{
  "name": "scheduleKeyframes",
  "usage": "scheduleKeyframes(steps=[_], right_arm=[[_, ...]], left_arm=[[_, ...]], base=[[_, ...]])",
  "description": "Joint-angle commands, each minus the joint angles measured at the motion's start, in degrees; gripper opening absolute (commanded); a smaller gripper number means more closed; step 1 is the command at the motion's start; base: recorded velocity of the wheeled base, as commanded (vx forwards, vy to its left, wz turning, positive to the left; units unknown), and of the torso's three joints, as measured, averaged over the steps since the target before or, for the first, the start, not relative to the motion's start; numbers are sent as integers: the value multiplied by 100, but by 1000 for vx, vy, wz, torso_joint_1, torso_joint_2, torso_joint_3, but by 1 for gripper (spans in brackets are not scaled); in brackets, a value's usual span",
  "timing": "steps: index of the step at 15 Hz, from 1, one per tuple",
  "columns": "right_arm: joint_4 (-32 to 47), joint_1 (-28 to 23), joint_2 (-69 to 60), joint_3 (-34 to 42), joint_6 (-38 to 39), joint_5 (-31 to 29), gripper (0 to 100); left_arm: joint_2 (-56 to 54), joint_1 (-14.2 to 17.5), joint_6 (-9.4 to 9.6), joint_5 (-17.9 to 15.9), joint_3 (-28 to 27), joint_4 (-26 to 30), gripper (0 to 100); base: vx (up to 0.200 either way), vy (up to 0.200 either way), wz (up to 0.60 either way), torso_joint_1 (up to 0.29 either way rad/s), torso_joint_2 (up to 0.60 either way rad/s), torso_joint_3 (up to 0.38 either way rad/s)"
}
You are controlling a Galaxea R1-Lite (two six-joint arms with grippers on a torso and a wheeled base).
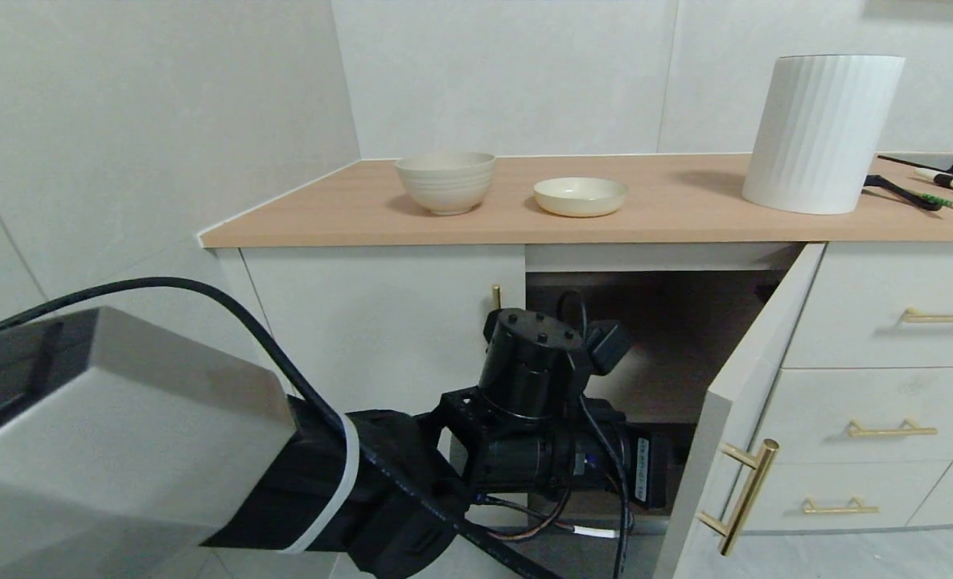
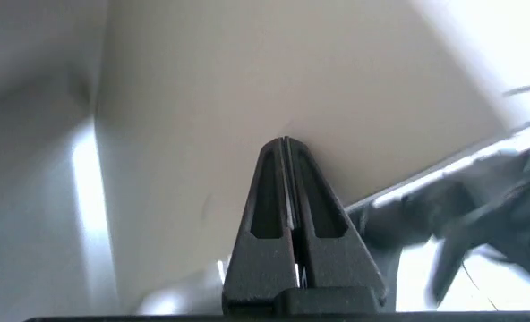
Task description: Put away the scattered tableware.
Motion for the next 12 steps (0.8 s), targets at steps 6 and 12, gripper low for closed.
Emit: scheduleKeyframes(steps=[6,12], right_arm=[[-50,-276,405,-275,212,-614,100],[-59,-364,422,-398,440,-614,100]], left_arm=[[260,128,-23,78,-2,89,0],[392,295,-190,70,-653,616,0]], base=[[0,0,0,0,0,0],[-133,0,0,2,3,1]])
